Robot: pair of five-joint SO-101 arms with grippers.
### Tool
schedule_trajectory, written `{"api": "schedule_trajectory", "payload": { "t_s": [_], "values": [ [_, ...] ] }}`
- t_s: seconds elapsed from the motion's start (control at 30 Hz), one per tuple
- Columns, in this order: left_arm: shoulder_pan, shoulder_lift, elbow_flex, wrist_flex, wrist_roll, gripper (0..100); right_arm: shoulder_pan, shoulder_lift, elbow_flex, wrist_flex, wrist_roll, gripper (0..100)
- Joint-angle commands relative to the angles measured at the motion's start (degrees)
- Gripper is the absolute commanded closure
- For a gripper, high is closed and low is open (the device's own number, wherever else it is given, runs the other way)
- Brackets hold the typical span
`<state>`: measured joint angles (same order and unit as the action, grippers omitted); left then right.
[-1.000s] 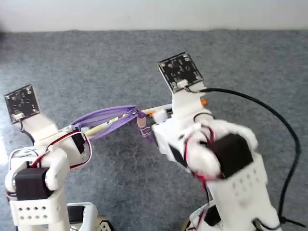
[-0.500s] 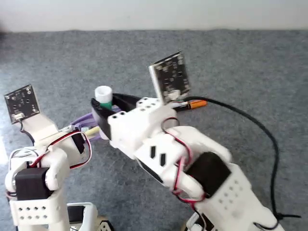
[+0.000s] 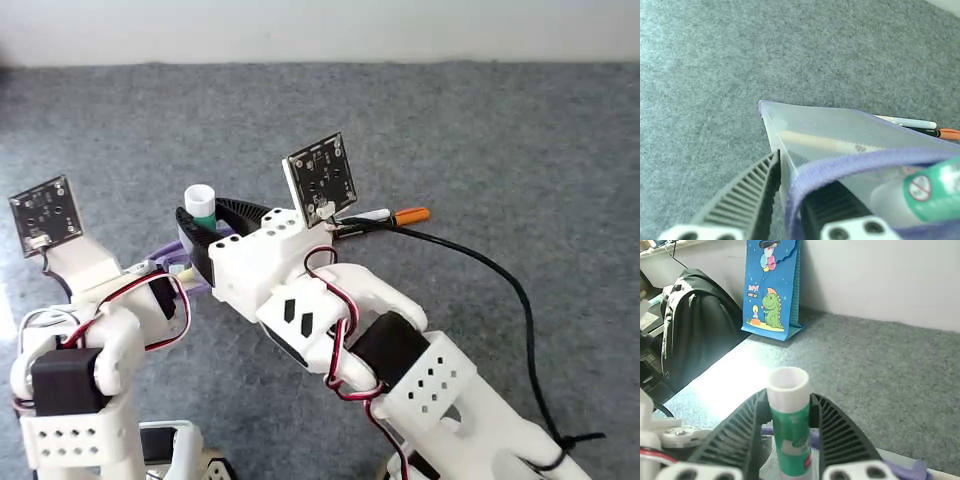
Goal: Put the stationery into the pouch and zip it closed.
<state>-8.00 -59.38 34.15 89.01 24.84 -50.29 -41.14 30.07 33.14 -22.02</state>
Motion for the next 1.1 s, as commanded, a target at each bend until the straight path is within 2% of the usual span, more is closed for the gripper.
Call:
{"api": "schedule_trajectory", "payload": {
  "t_s": [0.0,0.1,0.17,0.33,0.57,0.7,0.87,0.97,1.07],
  "values": [
    [-0.5,0.9,0.0,-0.7,0.7,99,-0.7,-1.6,-1.4,4.5,-0.4,90.5],
    [-0.5,0.9,0.0,-0.7,0.7,99,-0.7,-2.5,-3.8,10.0,-0.6,79.8],
    [-0.5,0.9,0.0,-0.7,0.7,99,-0.7,-3.4,-5.1,11.9,-0.6,77.8],
    [-0.5,0.9,0.0,-0.8,0.7,99,-0.3,-7.3,-6.1,14.0,-0.5,82.4],
    [-0.5,0.9,0.0,-0.8,0.7,99,0.0,-11.1,-6.0,14.3,-0.4,96.3],
    [-0.5,0.9,0.0,-0.8,0.7,99,7.1,-11.3,-5.9,14.3,-0.4,99.1],
    [-0.5,0.9,0.0,-0.8,0.7,99,21.6,-5.8,-5.7,19.4,-0.3,99.1],
    [-0.5,0.9,0.0,-0.8,0.7,99,28.5,0.7,-5.7,23.9,6.5,99.1],
    [-0.3,0.9,0.0,-0.8,0.7,99,32.6,6.9,-5.8,26.5,14.3,99.1]
  ]
}}
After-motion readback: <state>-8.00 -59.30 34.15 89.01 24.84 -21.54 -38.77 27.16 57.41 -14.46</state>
